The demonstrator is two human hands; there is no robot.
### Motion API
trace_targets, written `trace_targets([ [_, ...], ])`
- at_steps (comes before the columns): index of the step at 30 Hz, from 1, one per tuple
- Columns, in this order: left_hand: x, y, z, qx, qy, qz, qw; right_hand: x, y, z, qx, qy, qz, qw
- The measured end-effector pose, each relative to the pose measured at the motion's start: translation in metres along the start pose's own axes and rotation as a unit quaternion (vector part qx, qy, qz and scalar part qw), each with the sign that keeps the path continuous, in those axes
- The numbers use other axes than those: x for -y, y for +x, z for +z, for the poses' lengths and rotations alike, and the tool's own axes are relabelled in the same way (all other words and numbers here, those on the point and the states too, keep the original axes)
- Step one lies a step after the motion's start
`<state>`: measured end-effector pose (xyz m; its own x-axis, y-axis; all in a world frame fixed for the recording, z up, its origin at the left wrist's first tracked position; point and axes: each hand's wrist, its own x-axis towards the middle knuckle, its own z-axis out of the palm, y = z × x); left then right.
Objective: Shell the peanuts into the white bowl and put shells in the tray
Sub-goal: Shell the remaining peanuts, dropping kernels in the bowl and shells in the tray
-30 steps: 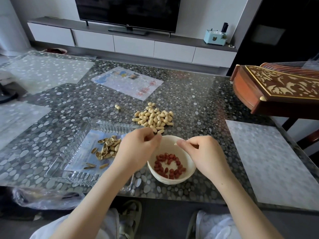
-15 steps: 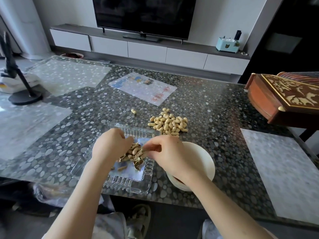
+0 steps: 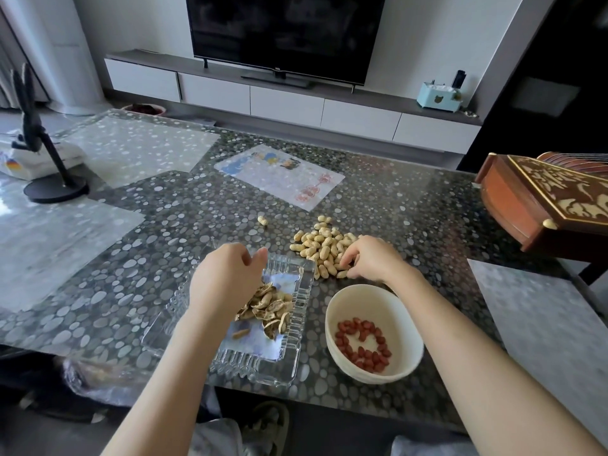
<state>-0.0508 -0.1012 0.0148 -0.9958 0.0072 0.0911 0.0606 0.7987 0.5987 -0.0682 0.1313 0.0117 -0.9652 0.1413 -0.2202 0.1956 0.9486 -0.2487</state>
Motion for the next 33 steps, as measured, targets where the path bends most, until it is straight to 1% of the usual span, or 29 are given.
trace_targets([
  [4,-0.007,-0.004,0.001,-0.005,-0.015,0.026,1.000,-0.004,0.010,0.010,0.009,-0.014,-0.016,1.000],
  [8,-0.015,-0.008,0.003,0.001,-0.046,0.056,0.997,-0.011,0.009,0.016,-0.011,0.018,-0.032,0.999],
  [11,-0.024,-0.013,0.004,0.014,-0.097,0.083,0.992,-0.012,-0.007,0.004,-0.048,0.130,-0.053,0.989],
  [14,-0.031,-0.022,0.005,0.074,-0.173,0.095,0.978,-0.003,-0.052,-0.014,-0.046,0.283,-0.115,0.951],
  [15,-0.034,-0.027,0.006,0.109,-0.213,0.096,0.966,0.001,-0.070,-0.017,-0.049,0.305,-0.137,0.941],
  [18,-0.043,-0.043,0.006,0.221,-0.333,0.108,0.910,0.006,-0.114,-0.013,-0.063,0.326,-0.169,0.928],
  [19,-0.047,-0.048,0.006,0.246,-0.354,0.118,0.895,0.006,-0.125,-0.011,-0.068,0.339,-0.173,0.922],
  [22,-0.052,-0.058,0.004,0.293,-0.388,0.131,0.864,0.005,-0.148,-0.010,-0.078,0.409,-0.177,0.892],
  [25,-0.056,-0.065,0.005,0.356,-0.430,0.097,0.824,-0.001,-0.161,-0.007,-0.106,0.472,-0.177,0.857],
  [28,-0.062,-0.070,0.007,0.389,-0.484,0.060,0.782,-0.005,-0.166,-0.002,-0.133,0.499,-0.179,0.838],
  [31,-0.065,-0.073,0.008,0.405,-0.542,0.023,0.736,-0.007,-0.168,0.001,-0.156,0.534,-0.160,0.816],
  [33,-0.067,-0.073,0.008,0.407,-0.557,0.010,0.724,-0.008,-0.168,0.000,-0.163,0.541,-0.156,0.810],
])
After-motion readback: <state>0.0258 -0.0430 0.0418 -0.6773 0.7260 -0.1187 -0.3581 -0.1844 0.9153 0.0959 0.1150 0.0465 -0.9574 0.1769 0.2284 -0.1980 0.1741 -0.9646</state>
